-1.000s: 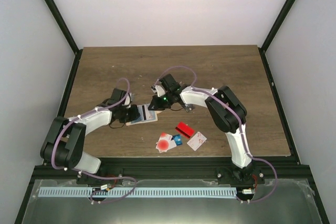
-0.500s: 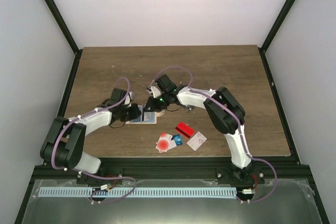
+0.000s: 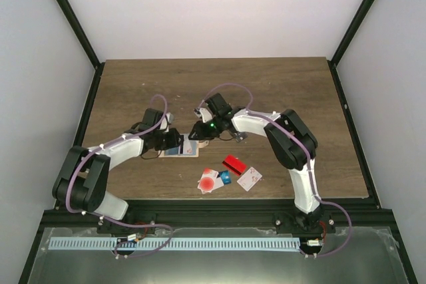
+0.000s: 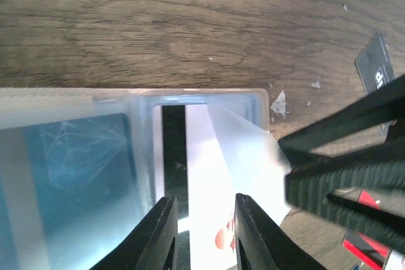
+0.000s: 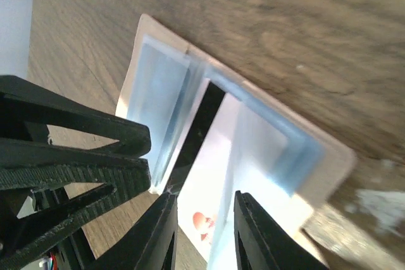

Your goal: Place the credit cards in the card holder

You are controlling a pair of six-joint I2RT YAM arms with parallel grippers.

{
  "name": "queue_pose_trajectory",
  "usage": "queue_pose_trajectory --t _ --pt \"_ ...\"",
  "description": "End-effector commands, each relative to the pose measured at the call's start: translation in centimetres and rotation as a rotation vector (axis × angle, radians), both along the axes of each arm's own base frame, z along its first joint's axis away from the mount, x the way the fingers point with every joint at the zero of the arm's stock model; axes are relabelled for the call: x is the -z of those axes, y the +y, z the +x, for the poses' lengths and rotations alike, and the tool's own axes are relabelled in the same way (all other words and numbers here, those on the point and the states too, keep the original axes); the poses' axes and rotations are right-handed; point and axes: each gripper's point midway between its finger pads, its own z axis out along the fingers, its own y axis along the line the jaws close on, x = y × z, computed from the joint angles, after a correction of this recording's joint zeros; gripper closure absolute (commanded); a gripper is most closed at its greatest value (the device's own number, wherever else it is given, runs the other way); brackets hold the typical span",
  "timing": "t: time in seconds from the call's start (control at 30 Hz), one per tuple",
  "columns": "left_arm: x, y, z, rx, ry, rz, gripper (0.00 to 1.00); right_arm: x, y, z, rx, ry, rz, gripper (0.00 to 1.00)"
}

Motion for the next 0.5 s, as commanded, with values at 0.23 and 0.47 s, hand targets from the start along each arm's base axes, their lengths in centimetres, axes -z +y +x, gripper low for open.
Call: queue_pose_trajectory --t 0.23,0.47 --pt "-0.9 -3.4 1.7 0.077 -0.034 0.075 0.61 -3.1 -2.7 1.8 0.057 -0.05 0.071 0.73" --pt "-0.2 -3.2 1.9 0.038 -0.015 0.258 0.53 -3.2 -4.7 2.5 0.096 -0.069 0.063 0.72"
